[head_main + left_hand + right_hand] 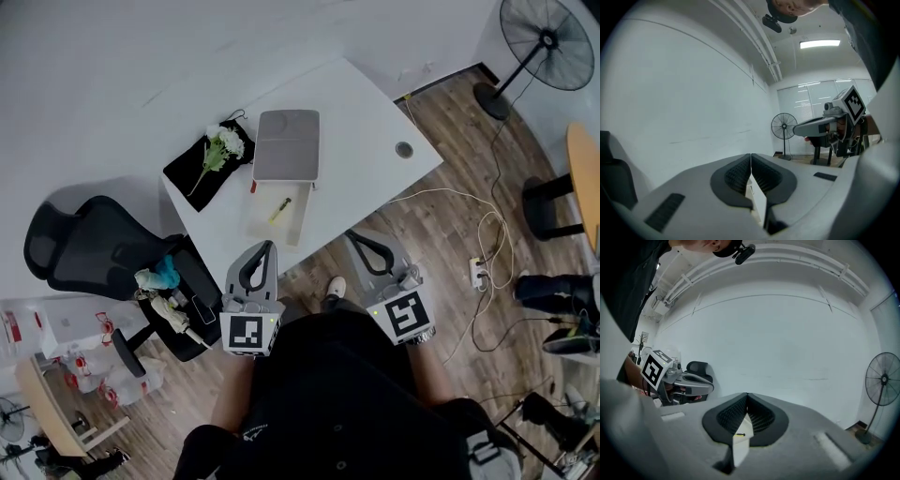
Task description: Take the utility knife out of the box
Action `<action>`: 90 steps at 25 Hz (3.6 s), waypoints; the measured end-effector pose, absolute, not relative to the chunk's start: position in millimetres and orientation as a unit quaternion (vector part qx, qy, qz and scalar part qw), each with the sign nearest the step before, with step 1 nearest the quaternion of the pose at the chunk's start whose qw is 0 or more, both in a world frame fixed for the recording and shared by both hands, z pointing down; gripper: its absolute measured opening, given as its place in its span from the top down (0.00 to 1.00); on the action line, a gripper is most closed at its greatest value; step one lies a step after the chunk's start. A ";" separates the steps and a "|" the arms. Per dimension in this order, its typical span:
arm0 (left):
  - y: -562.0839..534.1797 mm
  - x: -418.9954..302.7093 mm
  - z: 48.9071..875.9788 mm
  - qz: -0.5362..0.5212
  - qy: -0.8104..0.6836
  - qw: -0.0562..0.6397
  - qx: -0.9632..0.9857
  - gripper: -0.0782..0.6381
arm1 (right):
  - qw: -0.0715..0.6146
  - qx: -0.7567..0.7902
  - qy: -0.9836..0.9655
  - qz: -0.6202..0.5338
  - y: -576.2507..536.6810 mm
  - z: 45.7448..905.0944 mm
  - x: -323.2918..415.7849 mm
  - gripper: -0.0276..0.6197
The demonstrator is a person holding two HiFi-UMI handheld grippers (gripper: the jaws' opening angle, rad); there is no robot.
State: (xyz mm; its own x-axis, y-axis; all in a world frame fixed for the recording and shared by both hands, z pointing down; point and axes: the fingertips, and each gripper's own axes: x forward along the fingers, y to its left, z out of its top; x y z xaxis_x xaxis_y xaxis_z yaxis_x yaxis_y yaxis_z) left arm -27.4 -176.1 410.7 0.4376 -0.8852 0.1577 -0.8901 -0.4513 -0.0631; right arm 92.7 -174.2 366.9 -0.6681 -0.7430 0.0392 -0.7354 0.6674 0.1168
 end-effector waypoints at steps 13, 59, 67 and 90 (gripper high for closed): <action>-211.6 -53.0 455.5 0.116 -0.522 0.045 0.844 0.88 | 0.050 0.422 -0.904 -0.042 -199.3 368.4 83.6 0.95; -326.0 -57.5 647.3 0.305 -0.376 0.143 0.863 0.88 | 0.113 0.570 -0.814 0.004 -242.7 394.3 68.2 0.95; -330.0 -52.8 680.1 0.353 -0.352 0.150 0.854 0.88 | 0.125 0.587 -0.800 0.012 -238.2 402.9 73.7 0.95; -343.7 -45.7 746.1 0.465 -0.348 0.177 0.795 0.73 | 0.132 0.633 -0.762 0.035 -230.0 414.1 87.3 0.95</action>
